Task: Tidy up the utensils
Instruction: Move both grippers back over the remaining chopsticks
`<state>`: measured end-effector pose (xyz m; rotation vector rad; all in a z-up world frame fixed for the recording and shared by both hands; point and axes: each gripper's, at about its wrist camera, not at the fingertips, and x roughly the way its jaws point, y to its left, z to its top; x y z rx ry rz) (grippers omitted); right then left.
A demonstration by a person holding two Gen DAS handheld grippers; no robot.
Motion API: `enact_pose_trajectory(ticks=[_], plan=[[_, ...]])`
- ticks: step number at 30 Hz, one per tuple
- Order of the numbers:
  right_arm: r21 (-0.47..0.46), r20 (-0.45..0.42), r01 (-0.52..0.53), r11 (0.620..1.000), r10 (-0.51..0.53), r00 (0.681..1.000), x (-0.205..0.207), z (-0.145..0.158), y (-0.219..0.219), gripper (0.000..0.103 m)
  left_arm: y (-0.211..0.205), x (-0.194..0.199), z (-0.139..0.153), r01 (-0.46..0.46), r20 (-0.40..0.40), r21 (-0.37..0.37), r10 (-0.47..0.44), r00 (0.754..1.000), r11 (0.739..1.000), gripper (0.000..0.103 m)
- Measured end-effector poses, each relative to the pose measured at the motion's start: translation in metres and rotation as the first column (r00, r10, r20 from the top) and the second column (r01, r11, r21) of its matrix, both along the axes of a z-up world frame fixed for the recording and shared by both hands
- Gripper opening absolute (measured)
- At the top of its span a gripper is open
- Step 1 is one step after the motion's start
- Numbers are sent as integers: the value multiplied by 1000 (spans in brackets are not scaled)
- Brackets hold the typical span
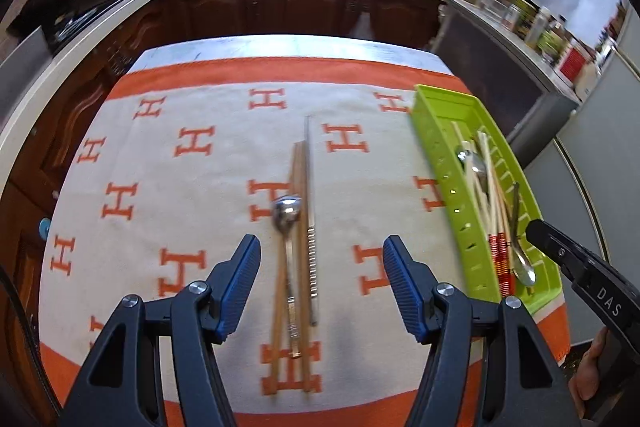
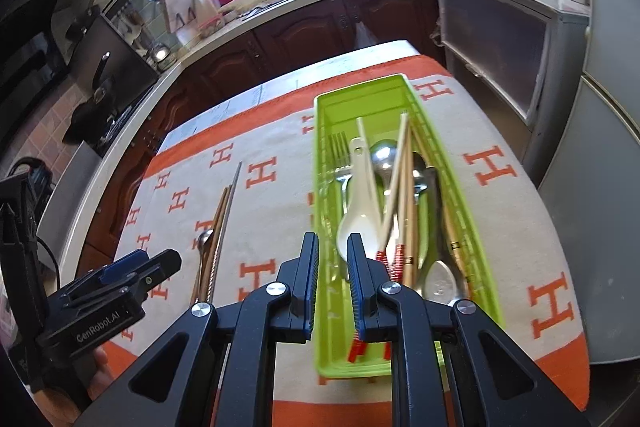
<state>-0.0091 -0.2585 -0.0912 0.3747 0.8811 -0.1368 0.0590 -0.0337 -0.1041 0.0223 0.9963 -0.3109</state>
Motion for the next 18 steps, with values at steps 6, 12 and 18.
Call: enact_pose_trajectory(ticks=[6, 12, 18], plan=[[-26, -32, -81, 996, 80, 996, 16, -1, 40, 15, 43, 9, -10, -77, -23, 5, 77, 997, 997, 62], [-23, -84, -180, 983, 177, 981, 40, -10, 84, 15, 83, 12, -22, -137, -26, 13, 137, 990, 991, 62], [-4, -112, -244, 970, 242, 964, 68, -22, 118, 15, 117, 16, -34, -190, -50, 11, 190, 980, 982, 62]])
